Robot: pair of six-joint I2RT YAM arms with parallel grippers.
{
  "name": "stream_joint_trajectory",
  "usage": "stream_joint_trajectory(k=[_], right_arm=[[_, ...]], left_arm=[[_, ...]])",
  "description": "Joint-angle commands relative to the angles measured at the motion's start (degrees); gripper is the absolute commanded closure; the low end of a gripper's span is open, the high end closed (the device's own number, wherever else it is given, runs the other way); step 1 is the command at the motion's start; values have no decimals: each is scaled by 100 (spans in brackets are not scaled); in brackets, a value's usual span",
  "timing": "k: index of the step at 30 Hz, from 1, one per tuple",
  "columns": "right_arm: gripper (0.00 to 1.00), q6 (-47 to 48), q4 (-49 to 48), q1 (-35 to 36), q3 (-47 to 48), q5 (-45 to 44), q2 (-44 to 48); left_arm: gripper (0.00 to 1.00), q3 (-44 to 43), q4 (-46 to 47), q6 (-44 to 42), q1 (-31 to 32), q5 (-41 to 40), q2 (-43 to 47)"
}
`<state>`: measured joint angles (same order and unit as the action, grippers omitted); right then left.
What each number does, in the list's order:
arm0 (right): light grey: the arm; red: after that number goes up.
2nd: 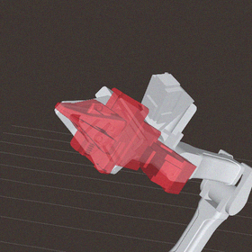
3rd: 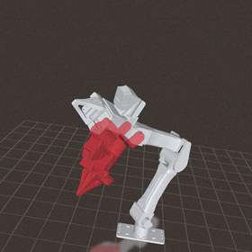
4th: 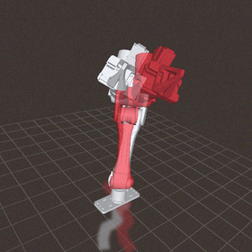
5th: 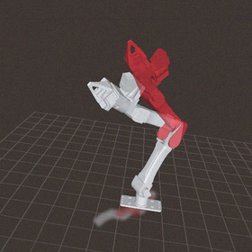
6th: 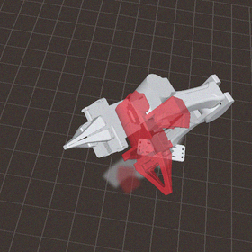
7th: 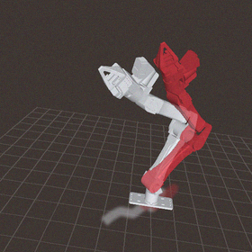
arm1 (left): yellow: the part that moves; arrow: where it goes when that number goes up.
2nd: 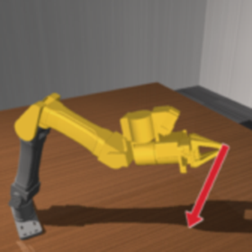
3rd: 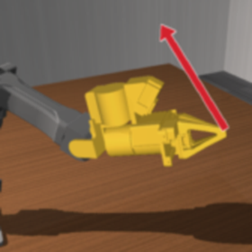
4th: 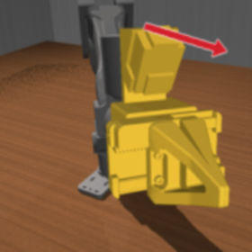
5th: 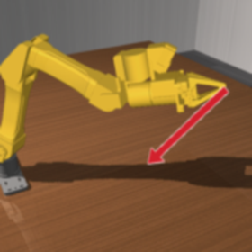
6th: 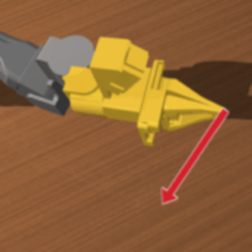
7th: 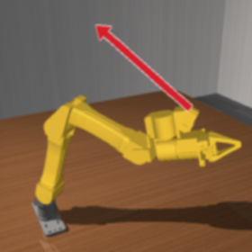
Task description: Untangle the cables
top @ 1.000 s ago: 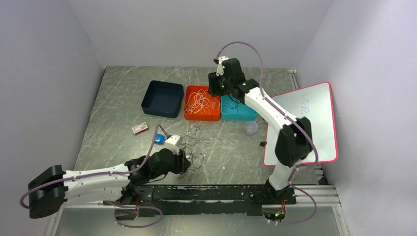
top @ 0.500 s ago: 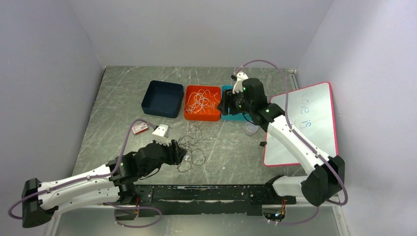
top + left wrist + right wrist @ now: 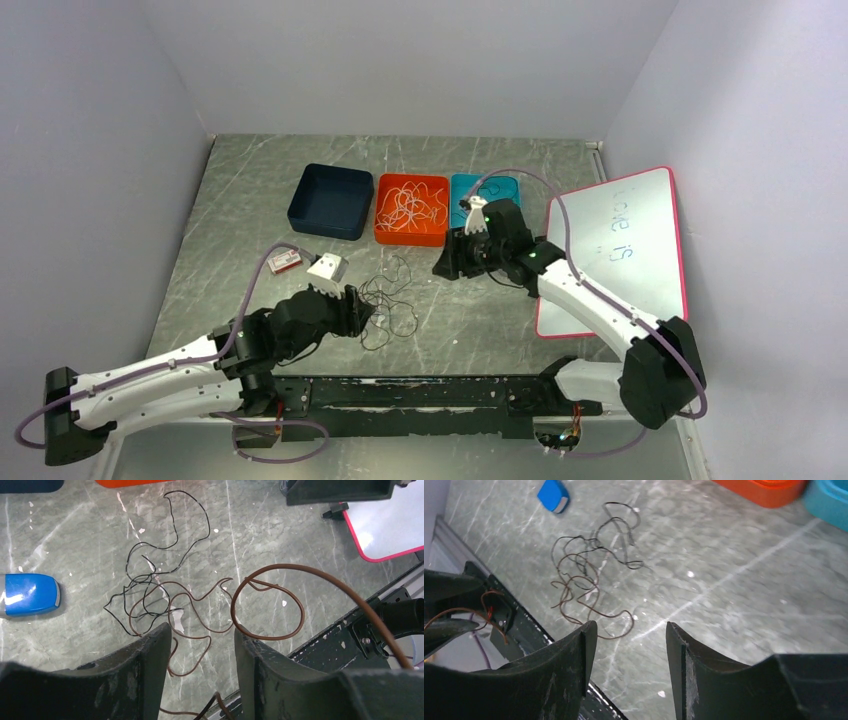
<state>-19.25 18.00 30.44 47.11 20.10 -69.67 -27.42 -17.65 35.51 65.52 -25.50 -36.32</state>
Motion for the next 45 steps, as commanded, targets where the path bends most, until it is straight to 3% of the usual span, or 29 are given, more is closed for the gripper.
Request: stream_joint_trajectory(k=[1, 14, 18, 22, 27, 32, 37, 45], right_arm=[[44, -68, -638, 466, 74, 286, -308], [45, 85, -1577, 986, 598, -503, -1933], [50, 180, -1852, 1005, 725, -292, -2300], [64, 206, -2050, 1019, 758, -244, -2547], [86, 179, -2202, 1020, 494, -644, -2133], [100, 264, -1838, 1005, 232, -1552, -1223], [100, 342, -1101, 717, 38, -2114, -438], [100, 123, -483, 187, -388, -2201, 352]], left_arm=[[47, -246, -176, -104, 40, 37, 64], [53, -219, -181, 20, 40, 19, 130], [53, -246, -245, 38, 40, 10, 142], [53, -214, -259, 86, 40, 43, 214], [53, -185, -293, 110, 40, 72, 298], [51, -165, -296, 106, 40, 46, 382], [46, -116, -149, -16, 40, 114, 436], [44, -271, -345, -99, 40, -13, 588]])
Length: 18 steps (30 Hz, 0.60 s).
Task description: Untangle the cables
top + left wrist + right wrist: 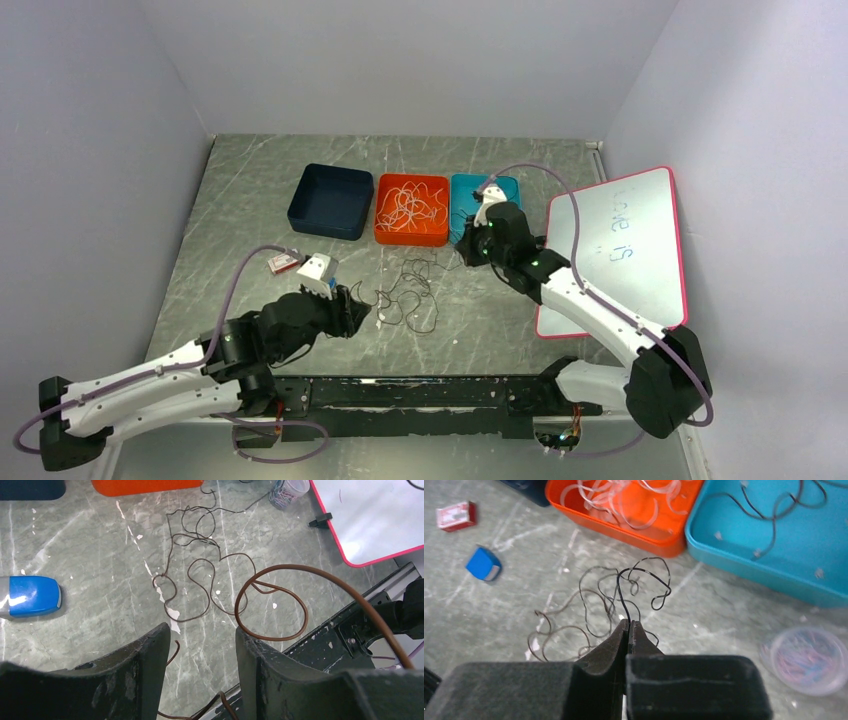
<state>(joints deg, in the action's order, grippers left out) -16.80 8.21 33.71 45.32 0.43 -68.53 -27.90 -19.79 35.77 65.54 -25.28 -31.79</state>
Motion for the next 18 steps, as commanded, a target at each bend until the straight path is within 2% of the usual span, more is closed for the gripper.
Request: stream_joint_trajectory(k=[1, 6, 10, 12, 14, 16, 18], right_arm=[[100, -159, 536, -164, -252, -259, 284], [100, -253, 562, -203, -418, -81, 352], [99, 126, 129, -199, -535, 1312, 476], [93, 386, 63, -180, -466, 2177, 491], [86, 633, 175, -115, -336, 2648, 517], [76, 846, 399, -42, -190, 2724, 594], [65, 947, 651, -7, 0, 2385, 730]], left_arm=[[43, -277, -183, -135, 38, -61, 183], [38, -726, -512, -270, 38, -263, 461], [36, -1151, -675, -604, 38, -171, 469], [36, -1315, -711, -740, 38, -112, 396], [36, -1382, -683, -841, 38, -53, 319], [37, -1393, -610, -890, 38, -6, 246], [37, -1374, -510, -911, 34, 63, 170]])
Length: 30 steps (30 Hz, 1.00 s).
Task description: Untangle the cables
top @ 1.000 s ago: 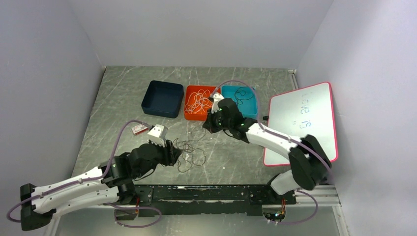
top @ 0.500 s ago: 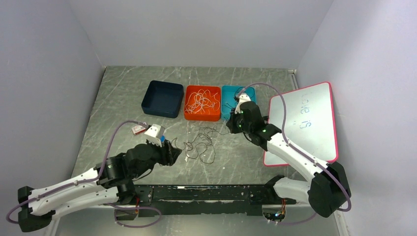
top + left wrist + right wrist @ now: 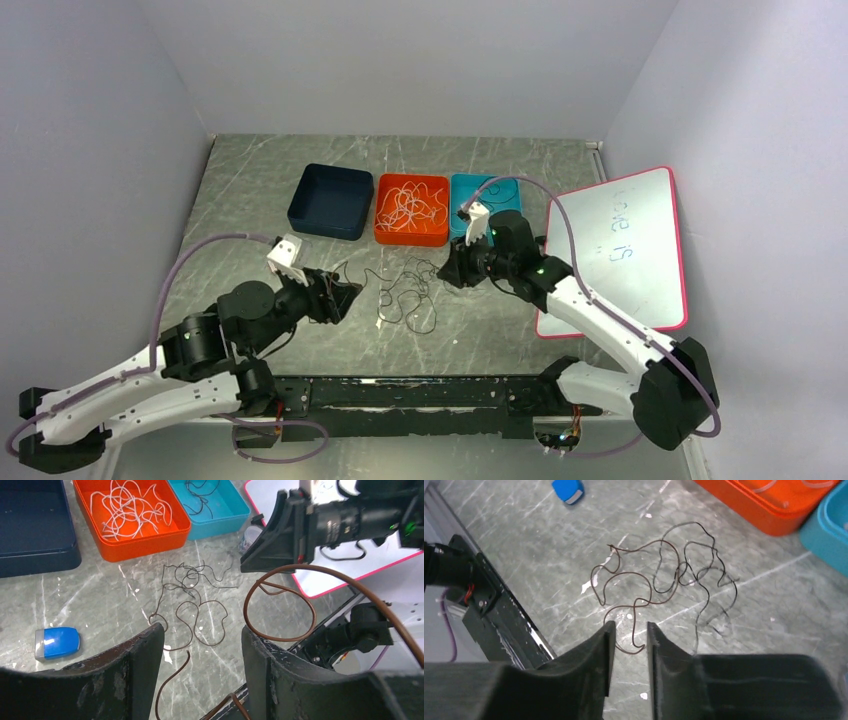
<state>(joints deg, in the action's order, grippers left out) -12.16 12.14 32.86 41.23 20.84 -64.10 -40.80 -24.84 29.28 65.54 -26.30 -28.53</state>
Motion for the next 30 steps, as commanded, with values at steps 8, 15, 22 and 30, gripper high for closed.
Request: stream_joint_trajectory(k=[8, 15, 22, 30], right_arm=[[41, 459, 37, 89, 617, -587, 1447], [40, 457, -1162, 174, 726, 1602, 1575], [40, 1141, -2213, 1045, 483, 1753, 1819], [45, 1930, -2109, 1705, 550, 1872, 1451]], left_arm=[[38, 30, 441, -367, 42, 536, -406], [38, 21, 627, -522, 38, 817, -682], [39, 22, 846, -607, 38, 1071, -998], [40, -44, 914, -625, 38, 1216, -1352]])
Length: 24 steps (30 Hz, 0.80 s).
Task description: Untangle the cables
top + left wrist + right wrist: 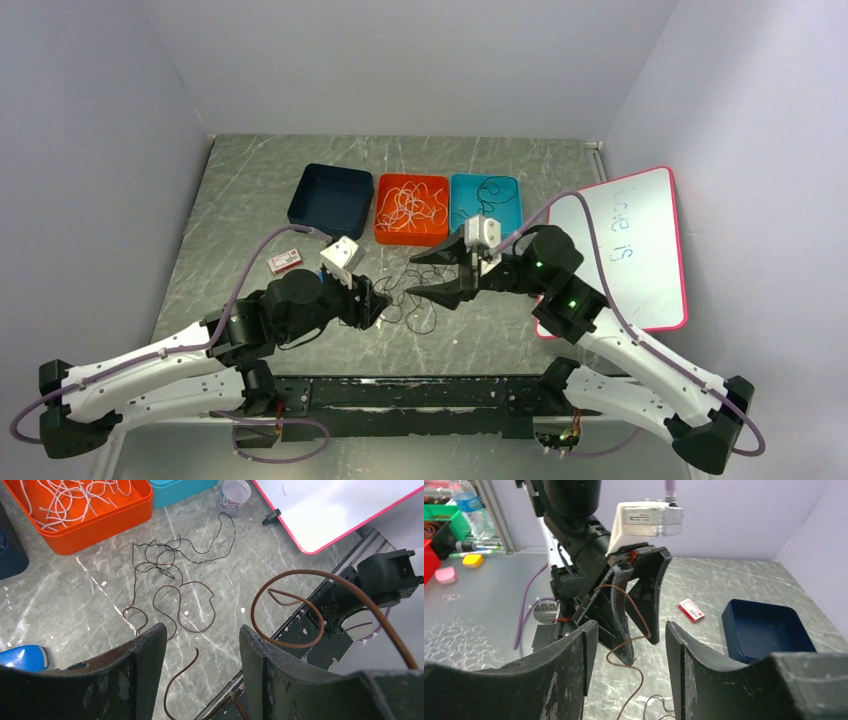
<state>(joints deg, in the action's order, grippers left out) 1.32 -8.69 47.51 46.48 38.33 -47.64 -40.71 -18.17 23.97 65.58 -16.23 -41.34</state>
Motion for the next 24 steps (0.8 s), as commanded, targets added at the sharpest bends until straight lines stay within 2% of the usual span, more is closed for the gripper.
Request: stream_joint_trajectory(k=[1, 13, 24], right_arm=[[46, 682, 54, 288, 62, 101, -251], [48, 807, -72, 450, 214, 65, -851], [48, 491, 0, 666, 162, 227, -860]], left_arm=[[40, -58, 257, -91, 34, 227, -83], [40, 13, 399, -71, 34, 447, -155], [41, -2, 242, 90, 34, 80, -147]])
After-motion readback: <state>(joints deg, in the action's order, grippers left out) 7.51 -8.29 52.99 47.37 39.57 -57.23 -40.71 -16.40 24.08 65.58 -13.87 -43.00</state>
